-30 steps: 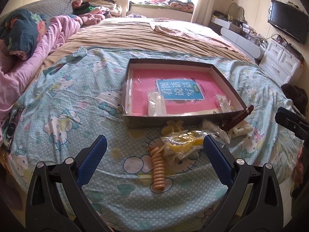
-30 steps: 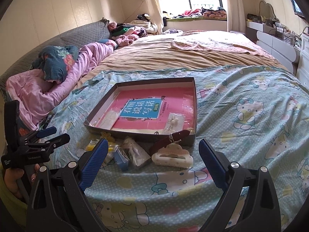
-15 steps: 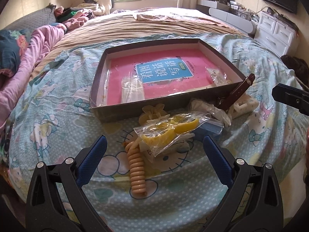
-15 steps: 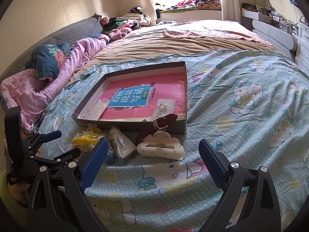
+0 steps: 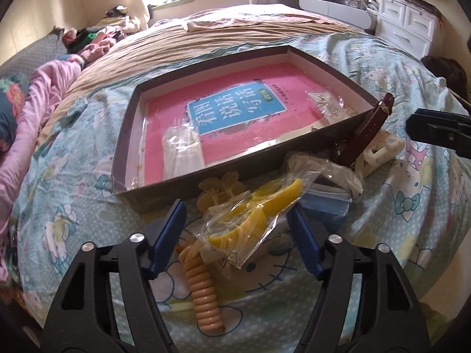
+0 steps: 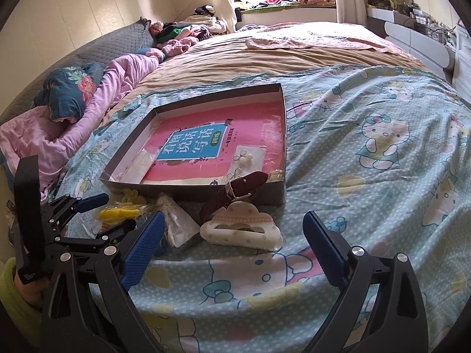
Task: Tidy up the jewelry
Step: 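Grasp the bagged yellow bangle with the left tool while the right tool grasps the brown watch, then carry the bangle and watch over the box and lower them inside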
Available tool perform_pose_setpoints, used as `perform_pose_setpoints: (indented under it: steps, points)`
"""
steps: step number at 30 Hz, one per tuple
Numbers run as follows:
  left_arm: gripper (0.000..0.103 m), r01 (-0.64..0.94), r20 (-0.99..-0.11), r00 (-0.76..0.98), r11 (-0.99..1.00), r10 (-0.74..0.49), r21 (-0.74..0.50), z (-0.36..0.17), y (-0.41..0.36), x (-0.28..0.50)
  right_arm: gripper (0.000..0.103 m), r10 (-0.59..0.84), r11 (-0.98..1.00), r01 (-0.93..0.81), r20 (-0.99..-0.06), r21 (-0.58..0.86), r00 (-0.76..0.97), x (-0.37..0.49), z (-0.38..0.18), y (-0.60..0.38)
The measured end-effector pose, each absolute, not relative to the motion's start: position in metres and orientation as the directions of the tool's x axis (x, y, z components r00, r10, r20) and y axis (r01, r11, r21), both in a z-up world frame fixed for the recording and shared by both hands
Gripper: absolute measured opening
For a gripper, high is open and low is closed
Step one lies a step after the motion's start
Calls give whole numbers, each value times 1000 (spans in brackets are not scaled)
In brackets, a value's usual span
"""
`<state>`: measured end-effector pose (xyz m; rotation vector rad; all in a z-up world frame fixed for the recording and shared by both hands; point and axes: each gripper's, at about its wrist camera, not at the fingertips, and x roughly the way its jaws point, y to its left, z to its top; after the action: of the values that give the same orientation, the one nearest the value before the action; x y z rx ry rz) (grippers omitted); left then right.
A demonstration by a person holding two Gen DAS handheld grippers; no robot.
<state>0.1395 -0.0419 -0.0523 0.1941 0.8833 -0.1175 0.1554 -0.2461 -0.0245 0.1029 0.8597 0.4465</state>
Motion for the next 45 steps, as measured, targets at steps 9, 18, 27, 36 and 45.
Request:
perform_pose_setpoints:
  steps: [9, 18, 27, 36, 45]
  points:
    - [28, 232, -765, 639, 968, -79, 93, -47, -45, 140, 77, 439, 898, -258, -722, 355, 534, 183, -46, -243]
    - [18, 201, -751, 639, 978, -167, -46, -39, -23, 139, 35, 479, 876, -248, -691, 413, 542, 192, -53, -242]
    - [12, 182, -723, 657, 976, -212, -121, -27, -9, 131, 24, 510, 860, -351, -620, 370, 597, 170, -28, -239]
    - [12, 160, -682, 699, 976, -216, -146, -7, 6, 121, 23, 529, 848, -414, -564, 330, 634, 152, 2, -240]
    - [12, 115, -661, 725, 980, -194, -161, 4, 25, 118, 23, 537, 843, -437, -535, 315, 651, 150, 19, -239]
